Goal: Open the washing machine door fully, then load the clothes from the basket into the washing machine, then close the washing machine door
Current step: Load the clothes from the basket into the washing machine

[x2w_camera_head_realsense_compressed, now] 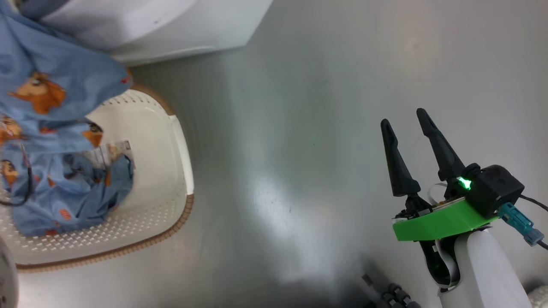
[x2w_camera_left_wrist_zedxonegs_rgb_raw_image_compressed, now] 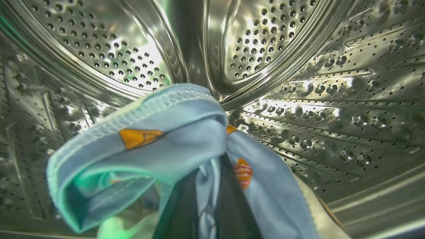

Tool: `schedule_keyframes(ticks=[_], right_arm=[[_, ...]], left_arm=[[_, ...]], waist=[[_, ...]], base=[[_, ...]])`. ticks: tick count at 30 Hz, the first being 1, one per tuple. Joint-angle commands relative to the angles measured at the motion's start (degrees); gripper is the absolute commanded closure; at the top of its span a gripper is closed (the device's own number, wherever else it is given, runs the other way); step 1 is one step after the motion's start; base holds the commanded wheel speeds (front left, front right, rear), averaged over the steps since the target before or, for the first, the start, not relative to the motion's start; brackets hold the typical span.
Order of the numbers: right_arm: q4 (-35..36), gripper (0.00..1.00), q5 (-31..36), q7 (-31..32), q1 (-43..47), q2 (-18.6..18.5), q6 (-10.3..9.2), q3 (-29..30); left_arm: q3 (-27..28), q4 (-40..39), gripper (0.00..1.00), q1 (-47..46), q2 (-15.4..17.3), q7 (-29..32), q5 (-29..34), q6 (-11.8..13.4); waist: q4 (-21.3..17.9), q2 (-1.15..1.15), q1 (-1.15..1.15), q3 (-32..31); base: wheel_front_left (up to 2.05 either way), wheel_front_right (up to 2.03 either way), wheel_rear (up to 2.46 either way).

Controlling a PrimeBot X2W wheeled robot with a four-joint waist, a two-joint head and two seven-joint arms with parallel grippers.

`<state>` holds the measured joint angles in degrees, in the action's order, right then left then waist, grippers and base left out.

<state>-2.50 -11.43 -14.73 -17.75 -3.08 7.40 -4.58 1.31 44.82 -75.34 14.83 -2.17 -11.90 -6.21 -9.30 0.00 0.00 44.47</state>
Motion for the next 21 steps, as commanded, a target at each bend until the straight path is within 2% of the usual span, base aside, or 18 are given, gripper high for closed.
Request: schedule_keyframes(ticks=[1, 10, 16, 21], right_arm=[[1.43, 0.0, -1.02, -0.27, 0.67, 0.19, 0.09, -1.17], [1.56, 0.0, -2.83, -0.27, -0.62, 0.2, 0.09, -2.75], [1.12, 0.0, -3.91, -0.27, -1.14, 0.2, 0.09, -3.53], [0.78, 0.0, -4.32, -0.27, -2.08, 0.2, 0.09, -3.83]], left_arm=[[0.43, -0.45, 1.0, -2.11, 2.89, 0.72, -1.32, -0.51], [-3.17, 1.54, 1.0, -10.99, 6.53, 0.52, -2.26, -1.18], [-7.66, -0.37, 1.0, -15.97, 9.26, -7.24, -2.45, -1.25], [-10.21, -0.96, 1.0, -17.12, 10.09, -11.89, -1.72, -1.26]], waist=[[-1.3, 0.0, 0.0, 2.95], [-2.97, 0.0, 0.0, 6.86], [-3.4, 0.0, 0.0, 7.95], [-3.13, 0.0, 0.0, 7.69]], base=[[0.0, 0.0, 0.0], [0.0, 0.0, 0.0], [0.0, 0.0, 0.0], [0.0, 0.0, 0.0]])
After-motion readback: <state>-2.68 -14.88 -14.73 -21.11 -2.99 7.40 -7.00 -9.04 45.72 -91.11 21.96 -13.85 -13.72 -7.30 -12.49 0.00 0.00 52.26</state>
